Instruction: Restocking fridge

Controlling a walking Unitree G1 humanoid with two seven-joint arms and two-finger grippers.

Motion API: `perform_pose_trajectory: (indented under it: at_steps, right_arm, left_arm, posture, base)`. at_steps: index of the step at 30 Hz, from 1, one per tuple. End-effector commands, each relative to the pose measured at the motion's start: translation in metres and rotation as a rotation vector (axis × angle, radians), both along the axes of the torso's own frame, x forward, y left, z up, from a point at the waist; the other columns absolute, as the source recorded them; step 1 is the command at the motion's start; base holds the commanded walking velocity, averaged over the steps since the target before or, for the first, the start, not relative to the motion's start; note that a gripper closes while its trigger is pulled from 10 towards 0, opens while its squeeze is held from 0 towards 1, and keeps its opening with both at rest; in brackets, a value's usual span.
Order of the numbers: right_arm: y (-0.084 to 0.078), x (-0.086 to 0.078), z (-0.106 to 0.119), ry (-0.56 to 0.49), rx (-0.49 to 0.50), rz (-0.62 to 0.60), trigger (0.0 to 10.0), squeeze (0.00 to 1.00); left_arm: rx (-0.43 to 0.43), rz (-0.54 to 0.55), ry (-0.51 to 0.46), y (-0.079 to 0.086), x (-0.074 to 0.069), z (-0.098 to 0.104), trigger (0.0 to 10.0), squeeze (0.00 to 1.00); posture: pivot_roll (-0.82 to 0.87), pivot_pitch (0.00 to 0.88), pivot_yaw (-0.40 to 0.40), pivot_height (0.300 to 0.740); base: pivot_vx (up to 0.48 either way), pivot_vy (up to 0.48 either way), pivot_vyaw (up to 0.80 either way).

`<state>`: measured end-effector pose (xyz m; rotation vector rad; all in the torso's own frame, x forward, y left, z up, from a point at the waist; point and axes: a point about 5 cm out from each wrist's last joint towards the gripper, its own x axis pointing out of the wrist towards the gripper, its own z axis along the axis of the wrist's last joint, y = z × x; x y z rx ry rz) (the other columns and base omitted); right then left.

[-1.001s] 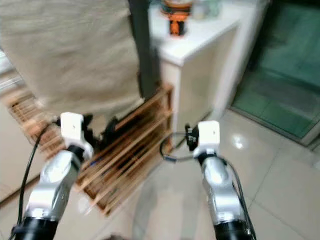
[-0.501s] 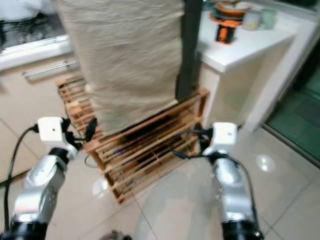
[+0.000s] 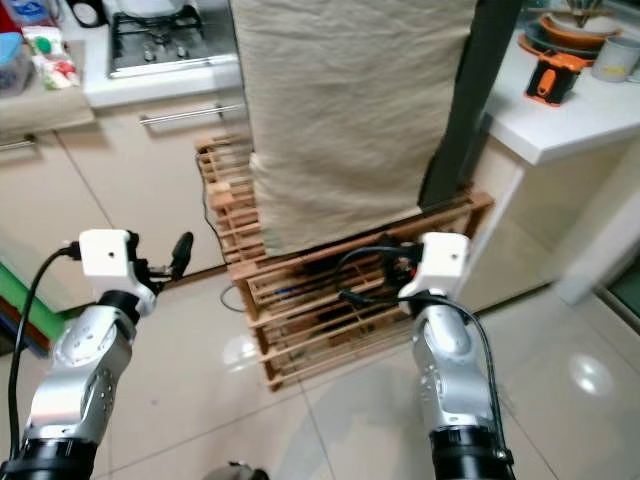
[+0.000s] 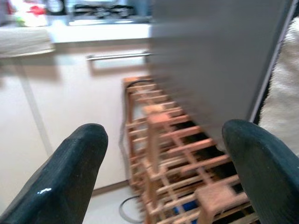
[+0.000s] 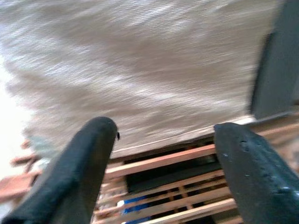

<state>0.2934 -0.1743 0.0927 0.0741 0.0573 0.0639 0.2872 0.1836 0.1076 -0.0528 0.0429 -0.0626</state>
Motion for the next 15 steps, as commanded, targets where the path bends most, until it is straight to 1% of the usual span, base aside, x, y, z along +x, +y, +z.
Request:
perform_pose_trajectory:
  at_steps: [1, 2, 3, 7, 15]
  right_arm:
    - [-0.001, 0.000, 0.000, -0.005, -0.030, -0.010, 10.0, 1.00]
    - [-0.001, 0.000, -0.001, -0.009, -0.033, -0.011, 10.0, 1.00]
    - [0.000, -0.001, -0.001, -0.009, -0.024, -0.010, 10.0, 0.00]
    - [0.002, -0.001, -0.001, -0.009, -0.015, -0.005, 10.0, 0.00]
    - [0.003, -0.001, -0.005, 0.011, -0.035, -0.013, 10.0, 0.00]
  left_arm:
    - [0.016, -0.015, -0.007, -0.001, 0.002, 0.002, 10.0, 0.00]
    - [0.025, -0.022, -0.011, -0.001, 0.002, 0.003, 10.0, 0.00]
    - [0.030, -0.028, -0.016, -0.001, 0.004, 0.005, 10.0, 0.00]
    - [0.039, -0.034, -0.024, -0.002, 0.006, 0.007, 10.0, 0.00]
    - [0.042, -0.040, -0.027, 0.000, 0.012, 0.009, 10.0, 0.00]
  posture:
    - [-0.08, 0.013, 0.048, 0.740]
    - [-0.08, 0.013, 0.048, 0.740]
    - [-0.08, 0.013, 0.049, 0.740]
    - [-0.08, 0.013, 0.049, 0.740]
    - [-0.09, 0.012, 0.053, 0.740]
  base:
    - [0.000, 0.480, 0.71]
    - [0.000, 0.480, 0.71]
    - [0.000, 0.480, 0.00]
    - [0.000, 0.480, 0.00]
    - [0.000, 0.480, 0.00]
